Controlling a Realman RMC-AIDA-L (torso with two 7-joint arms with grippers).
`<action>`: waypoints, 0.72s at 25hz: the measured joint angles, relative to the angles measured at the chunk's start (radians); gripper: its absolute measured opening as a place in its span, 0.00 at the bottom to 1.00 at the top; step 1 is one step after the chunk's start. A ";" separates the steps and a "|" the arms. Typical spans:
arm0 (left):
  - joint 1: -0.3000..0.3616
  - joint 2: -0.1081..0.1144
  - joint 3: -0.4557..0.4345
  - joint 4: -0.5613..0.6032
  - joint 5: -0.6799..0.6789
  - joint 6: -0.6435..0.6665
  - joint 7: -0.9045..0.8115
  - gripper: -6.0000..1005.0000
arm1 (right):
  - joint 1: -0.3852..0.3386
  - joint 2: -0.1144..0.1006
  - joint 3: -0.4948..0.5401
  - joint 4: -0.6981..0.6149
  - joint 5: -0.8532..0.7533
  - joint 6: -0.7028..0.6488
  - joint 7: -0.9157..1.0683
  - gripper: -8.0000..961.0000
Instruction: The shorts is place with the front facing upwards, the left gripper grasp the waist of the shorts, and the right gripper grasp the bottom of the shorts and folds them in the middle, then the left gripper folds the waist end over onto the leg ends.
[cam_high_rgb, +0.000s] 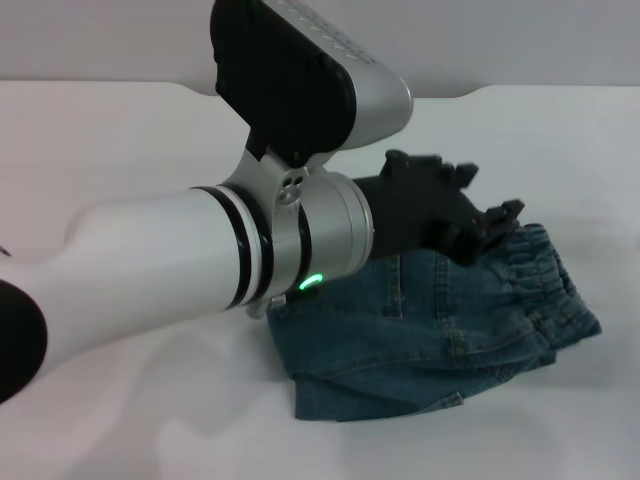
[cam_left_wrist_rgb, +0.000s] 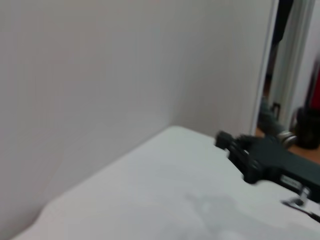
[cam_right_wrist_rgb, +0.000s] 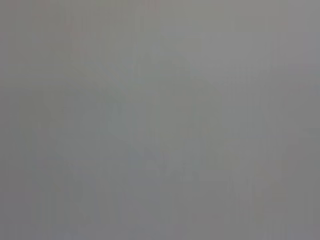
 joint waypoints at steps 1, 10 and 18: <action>0.002 0.000 0.004 0.010 0.000 0.031 0.007 0.34 | -0.004 0.000 -0.003 0.000 0.000 -0.009 0.000 0.01; 0.122 0.001 0.020 0.252 0.015 0.681 0.129 0.62 | -0.153 -0.002 -0.006 0.103 0.001 -0.153 0.005 0.01; 0.082 -0.004 0.038 0.766 0.009 1.333 0.056 0.81 | -0.227 -0.008 -0.005 0.085 -0.001 -0.165 0.125 0.07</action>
